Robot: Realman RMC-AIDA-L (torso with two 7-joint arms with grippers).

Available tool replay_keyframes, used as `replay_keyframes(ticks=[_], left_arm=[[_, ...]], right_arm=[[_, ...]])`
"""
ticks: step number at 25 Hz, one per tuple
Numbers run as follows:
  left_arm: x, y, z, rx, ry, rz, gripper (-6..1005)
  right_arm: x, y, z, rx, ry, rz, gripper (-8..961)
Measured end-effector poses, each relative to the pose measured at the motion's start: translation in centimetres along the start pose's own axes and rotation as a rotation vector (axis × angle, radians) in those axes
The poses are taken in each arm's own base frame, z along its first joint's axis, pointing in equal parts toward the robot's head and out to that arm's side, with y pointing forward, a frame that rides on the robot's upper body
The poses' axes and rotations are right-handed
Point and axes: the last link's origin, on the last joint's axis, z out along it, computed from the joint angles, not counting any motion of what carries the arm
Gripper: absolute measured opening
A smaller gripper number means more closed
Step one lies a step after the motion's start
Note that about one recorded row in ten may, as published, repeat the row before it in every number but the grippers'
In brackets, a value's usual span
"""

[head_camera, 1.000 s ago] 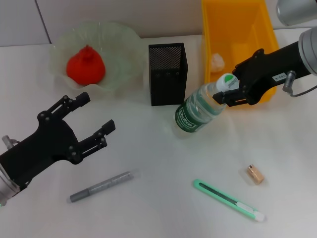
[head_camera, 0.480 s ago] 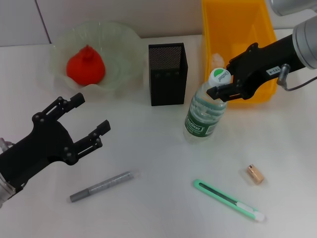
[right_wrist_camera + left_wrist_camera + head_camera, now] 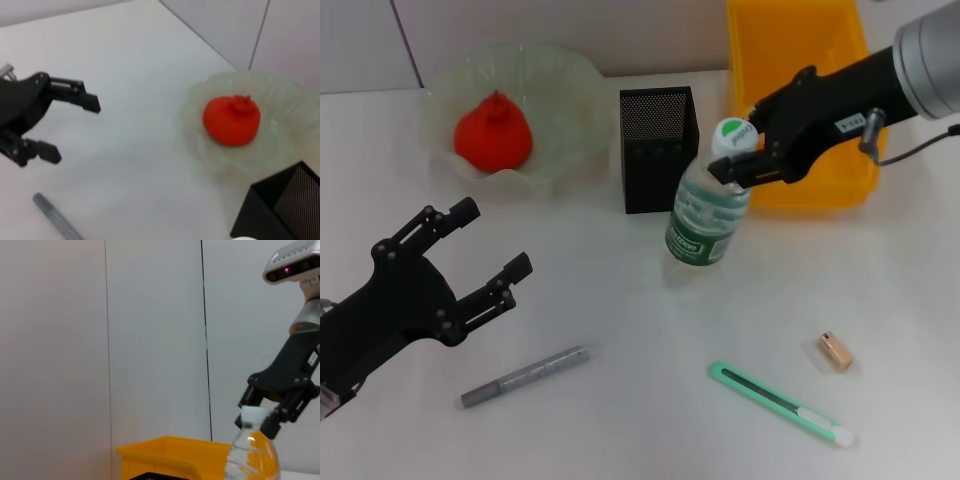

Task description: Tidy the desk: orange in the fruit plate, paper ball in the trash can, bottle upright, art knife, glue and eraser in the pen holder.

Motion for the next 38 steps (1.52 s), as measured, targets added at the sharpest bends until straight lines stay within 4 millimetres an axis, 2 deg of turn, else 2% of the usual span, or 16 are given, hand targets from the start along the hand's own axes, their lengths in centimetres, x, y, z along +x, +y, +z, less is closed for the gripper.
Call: replay_keyframes(ticks=[12,22,31,38], left_arm=[[-1.0,0.9,-1.0,0.022,-0.022,-0.010,815],[-1.5,1.4,-1.3,0.022,-0.035,-0.021,815],[-1.7,1.7,-1.7,0.029,-0.039,-0.033,814],[-2.0,1.9,-2.1,0.037,-0.045,-0.043,814]], right_arm=[[-4.7,0.8,1.1,-0.044,-0.054,-0.054,468],[-8.5,1.6,4.3,-0.081,-0.055,-0.099,471],[-10.8,1.7,6.9,-0.102,-0.059,-0.117,475],[-12.3,2.5,8.8,-0.116,-0.041,-0.164,477]])
